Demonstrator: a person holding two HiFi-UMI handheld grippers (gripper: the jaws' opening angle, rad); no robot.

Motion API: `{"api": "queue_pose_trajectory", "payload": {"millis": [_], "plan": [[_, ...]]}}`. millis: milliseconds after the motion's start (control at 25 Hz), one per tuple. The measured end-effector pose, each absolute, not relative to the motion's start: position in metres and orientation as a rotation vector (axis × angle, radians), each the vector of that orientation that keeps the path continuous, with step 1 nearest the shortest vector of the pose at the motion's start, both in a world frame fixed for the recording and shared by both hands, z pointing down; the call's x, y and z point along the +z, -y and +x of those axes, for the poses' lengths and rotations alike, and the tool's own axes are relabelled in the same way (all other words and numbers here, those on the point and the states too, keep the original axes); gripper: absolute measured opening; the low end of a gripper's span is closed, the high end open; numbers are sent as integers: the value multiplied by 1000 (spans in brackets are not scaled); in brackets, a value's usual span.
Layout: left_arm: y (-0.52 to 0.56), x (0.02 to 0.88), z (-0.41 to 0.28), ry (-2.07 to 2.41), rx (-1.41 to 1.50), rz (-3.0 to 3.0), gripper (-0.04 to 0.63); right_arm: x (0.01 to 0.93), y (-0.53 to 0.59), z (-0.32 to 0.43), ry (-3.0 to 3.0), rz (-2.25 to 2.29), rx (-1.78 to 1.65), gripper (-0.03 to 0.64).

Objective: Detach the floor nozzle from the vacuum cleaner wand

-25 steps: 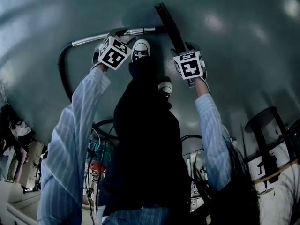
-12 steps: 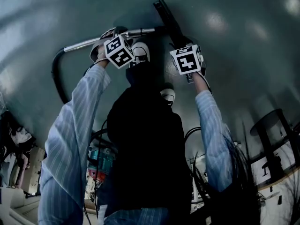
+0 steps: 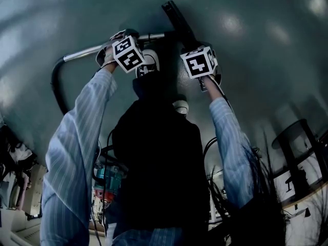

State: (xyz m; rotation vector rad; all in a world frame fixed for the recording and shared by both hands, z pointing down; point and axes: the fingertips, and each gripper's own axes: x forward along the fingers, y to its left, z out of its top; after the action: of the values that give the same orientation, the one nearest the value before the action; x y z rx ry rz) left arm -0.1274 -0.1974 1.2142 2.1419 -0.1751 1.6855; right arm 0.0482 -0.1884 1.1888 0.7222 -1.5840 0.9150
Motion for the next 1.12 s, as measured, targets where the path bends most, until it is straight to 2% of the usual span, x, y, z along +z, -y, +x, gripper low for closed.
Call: {"api": "queue_pose_trajectory", "payload": {"millis": [40, 320, 520, 680, 1120], "plan": [[197, 1215, -126, 158, 1682, 2142, 167, 1190, 187, 51, 1581, 730, 914, 235], [194, 1220, -128, 57, 1716, 2042, 169, 1185, 190, 56, 1574, 770, 914, 229], [194, 1222, -126, 91, 1707, 2046, 170, 1179, 202, 129, 1452, 978, 1057, 229], [195, 1221, -126, 167, 1685, 2061, 173, 1181, 189, 166, 1433, 968, 1105, 229], [180, 1167, -139, 404, 1535, 1997, 172, 1155, 162, 166, 1425, 1033, 1161, 262]]}}
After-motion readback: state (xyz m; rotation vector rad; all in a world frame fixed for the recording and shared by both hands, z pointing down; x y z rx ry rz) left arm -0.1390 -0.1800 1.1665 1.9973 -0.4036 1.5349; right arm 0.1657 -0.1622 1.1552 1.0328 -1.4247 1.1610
